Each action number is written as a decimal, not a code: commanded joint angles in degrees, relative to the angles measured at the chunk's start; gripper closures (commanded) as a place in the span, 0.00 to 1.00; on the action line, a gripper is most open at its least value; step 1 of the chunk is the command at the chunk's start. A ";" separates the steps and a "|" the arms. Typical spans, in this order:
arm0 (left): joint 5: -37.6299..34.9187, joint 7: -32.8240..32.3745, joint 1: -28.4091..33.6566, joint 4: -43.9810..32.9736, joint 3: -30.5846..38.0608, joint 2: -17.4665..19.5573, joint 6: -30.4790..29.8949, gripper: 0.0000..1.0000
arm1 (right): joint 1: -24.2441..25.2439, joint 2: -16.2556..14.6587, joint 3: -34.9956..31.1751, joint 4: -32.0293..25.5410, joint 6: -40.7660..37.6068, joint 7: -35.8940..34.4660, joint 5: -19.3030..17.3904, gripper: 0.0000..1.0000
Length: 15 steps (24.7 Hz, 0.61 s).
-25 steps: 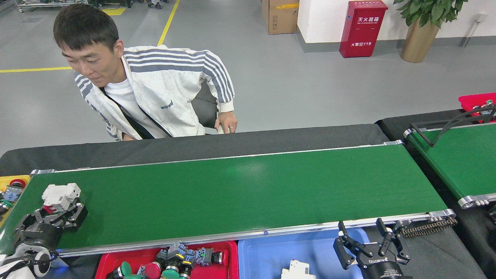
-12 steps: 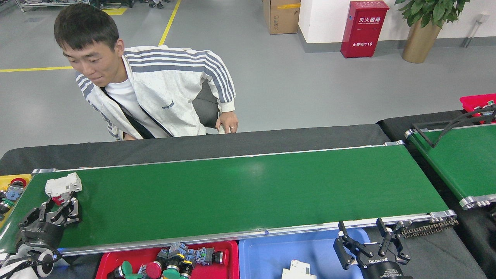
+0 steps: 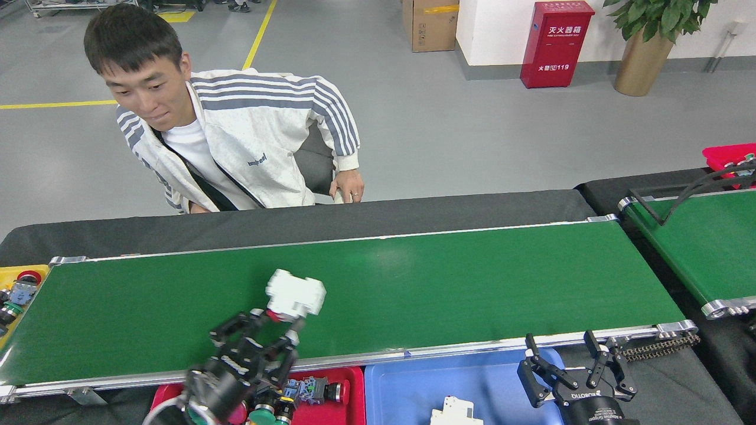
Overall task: Pick switch part from conveyor to tray
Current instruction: 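Grasp the second white switch part with the left gripper and lift it, then move the white switch part over the blue tray and release it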
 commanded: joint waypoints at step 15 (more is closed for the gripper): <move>-6.58 -2.49 6.45 -7.32 -10.68 -4.58 4.08 0.00 | -0.10 -1.17 -2.36 -0.92 -1.51 -0.35 -0.11 0.01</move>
